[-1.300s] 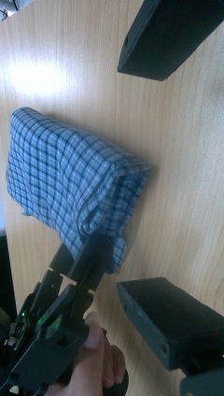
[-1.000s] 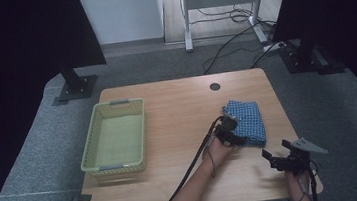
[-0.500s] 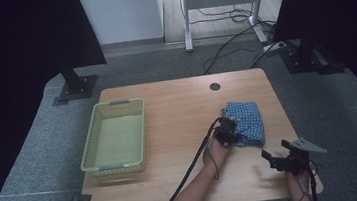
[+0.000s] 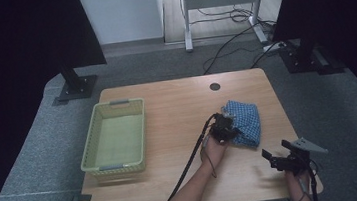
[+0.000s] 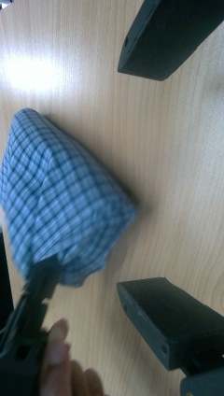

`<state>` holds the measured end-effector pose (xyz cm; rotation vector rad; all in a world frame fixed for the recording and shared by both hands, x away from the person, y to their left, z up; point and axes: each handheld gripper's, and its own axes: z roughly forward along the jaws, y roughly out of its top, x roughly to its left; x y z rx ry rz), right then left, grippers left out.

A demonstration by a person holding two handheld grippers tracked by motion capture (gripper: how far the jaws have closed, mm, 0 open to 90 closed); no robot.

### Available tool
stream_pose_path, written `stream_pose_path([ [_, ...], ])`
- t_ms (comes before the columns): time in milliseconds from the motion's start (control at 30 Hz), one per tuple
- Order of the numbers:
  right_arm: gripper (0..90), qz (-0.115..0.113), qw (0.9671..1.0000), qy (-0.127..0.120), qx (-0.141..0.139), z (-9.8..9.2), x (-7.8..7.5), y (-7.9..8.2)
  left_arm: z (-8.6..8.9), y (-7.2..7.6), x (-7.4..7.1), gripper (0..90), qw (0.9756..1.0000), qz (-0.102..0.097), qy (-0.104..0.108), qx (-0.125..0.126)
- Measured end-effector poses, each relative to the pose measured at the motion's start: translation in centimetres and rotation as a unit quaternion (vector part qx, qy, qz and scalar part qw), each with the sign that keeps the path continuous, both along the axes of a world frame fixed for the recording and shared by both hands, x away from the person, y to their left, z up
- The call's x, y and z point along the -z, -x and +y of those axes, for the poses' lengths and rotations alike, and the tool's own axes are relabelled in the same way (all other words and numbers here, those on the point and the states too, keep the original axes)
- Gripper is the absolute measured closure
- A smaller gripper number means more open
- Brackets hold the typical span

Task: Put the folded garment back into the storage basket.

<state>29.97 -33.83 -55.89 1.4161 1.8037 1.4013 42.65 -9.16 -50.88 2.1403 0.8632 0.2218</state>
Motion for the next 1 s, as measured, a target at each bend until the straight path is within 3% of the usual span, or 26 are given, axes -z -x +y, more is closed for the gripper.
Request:
stream_pose_path([
  [267,0.0,0.002,1.0000,-0.001,0.001,0.0,0.0,0.0,1.0,1.3,-2.8,82.9,0.9988,-0.024,0.042,0.012],
  [500,0.0,0.002,1.0000,-0.002,0.002,0.0,0.0,0.0,1.4,2.0,-4.8,83.1,0.9972,-0.045,0.056,0.019],
  [733,0.0,0.001,1.0000,-0.002,0.005,0.0,0.0,0.0,1.8,2.9,-6.9,83.2,0.9935,-0.068,0.087,0.026],
  [833,0.0,0.001,1.0000,-0.003,0.005,0.0,0.0,0.0,2.1,3.4,-7.6,83.2,0.9904,-0.076,0.108,0.040],
  [1000,0.0,0.003,1.0000,-0.002,0.005,0.0,0.0,0.0,2.2,3.9,-8.6,83.2,0.9880,-0.090,0.115,0.051],
])
